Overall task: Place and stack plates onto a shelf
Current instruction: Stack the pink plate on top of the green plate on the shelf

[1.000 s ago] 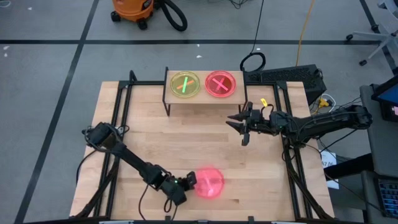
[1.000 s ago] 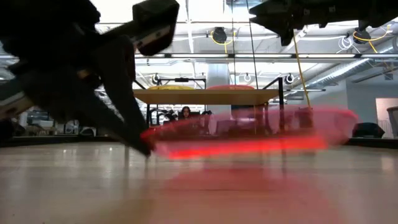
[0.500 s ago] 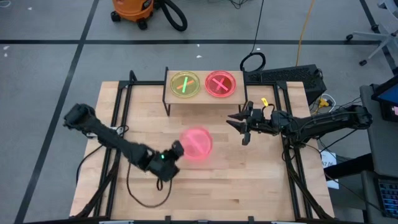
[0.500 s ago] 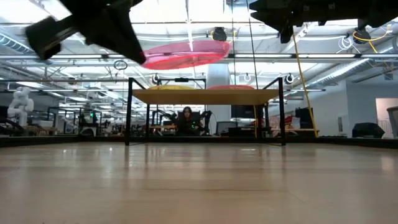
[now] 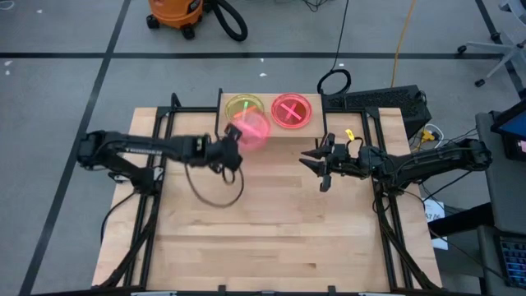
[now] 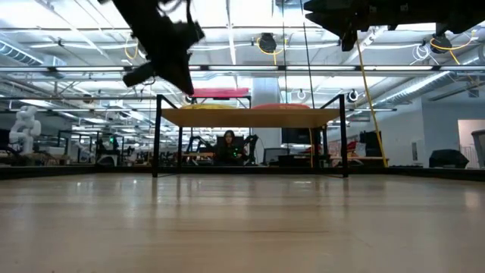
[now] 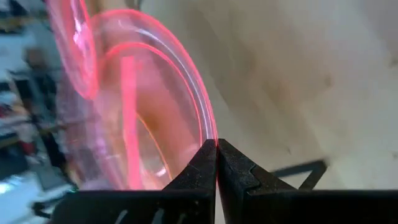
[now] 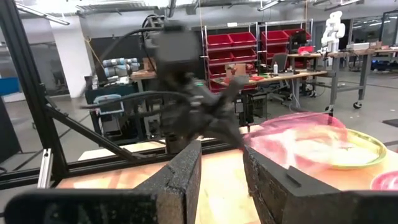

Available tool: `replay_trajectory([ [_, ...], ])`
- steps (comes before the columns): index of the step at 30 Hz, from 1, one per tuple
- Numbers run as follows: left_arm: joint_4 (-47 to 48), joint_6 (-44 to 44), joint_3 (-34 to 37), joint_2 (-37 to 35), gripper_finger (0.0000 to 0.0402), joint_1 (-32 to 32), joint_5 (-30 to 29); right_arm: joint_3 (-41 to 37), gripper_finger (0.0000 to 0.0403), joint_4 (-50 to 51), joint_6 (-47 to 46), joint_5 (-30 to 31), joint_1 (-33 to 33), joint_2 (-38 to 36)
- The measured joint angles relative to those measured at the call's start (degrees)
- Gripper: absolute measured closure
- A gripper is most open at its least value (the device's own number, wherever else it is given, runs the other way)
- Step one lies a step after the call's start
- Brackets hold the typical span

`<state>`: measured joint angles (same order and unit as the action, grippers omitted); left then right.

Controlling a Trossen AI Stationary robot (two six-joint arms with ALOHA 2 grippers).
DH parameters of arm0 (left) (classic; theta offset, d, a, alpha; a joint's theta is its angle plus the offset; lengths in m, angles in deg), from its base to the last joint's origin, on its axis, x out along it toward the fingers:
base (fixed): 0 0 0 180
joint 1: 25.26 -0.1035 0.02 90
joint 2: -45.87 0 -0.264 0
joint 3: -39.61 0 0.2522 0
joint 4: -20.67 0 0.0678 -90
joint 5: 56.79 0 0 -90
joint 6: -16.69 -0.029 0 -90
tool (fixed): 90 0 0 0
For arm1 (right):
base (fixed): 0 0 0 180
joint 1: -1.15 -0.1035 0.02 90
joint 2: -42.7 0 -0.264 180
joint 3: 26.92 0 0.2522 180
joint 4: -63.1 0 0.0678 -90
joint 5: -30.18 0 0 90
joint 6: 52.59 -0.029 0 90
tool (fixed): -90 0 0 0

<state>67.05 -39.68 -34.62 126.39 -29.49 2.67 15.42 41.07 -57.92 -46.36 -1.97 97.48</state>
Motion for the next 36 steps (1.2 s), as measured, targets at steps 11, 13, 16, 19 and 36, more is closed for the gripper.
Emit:
replay_trajectory([
  [11,-8.41,-5.05,0.0,0.02,0.0398,-11.98,3.8,0.0,0.0298,0.02,0.64,0.0,0.0,0.0],
  [13,-11.24,-6.14,0.0,0.02,0.0398,-12.91,5.68,0.0,0.0298,0.02,0.65,0.0,0.0,0.0],
  [16,-13.7,-6.05,0.0,0.02,0.0398,-14.44,8.79,0.0,0.0298,0.02,0.65,0.0,0.0,0.0],
  [19,-13.17,-5.02,0.0,0.02,0.0398,-16.5,10.84,0.01,0.0298,0.04,0.59,0.0,0.0,0.0],
  [36,-12.72,1.31,0.0,0.04,0.0367,-18.95,14.51,0.0,0.0298,0.6,0.25,0.0,-0.01,0.0],
])
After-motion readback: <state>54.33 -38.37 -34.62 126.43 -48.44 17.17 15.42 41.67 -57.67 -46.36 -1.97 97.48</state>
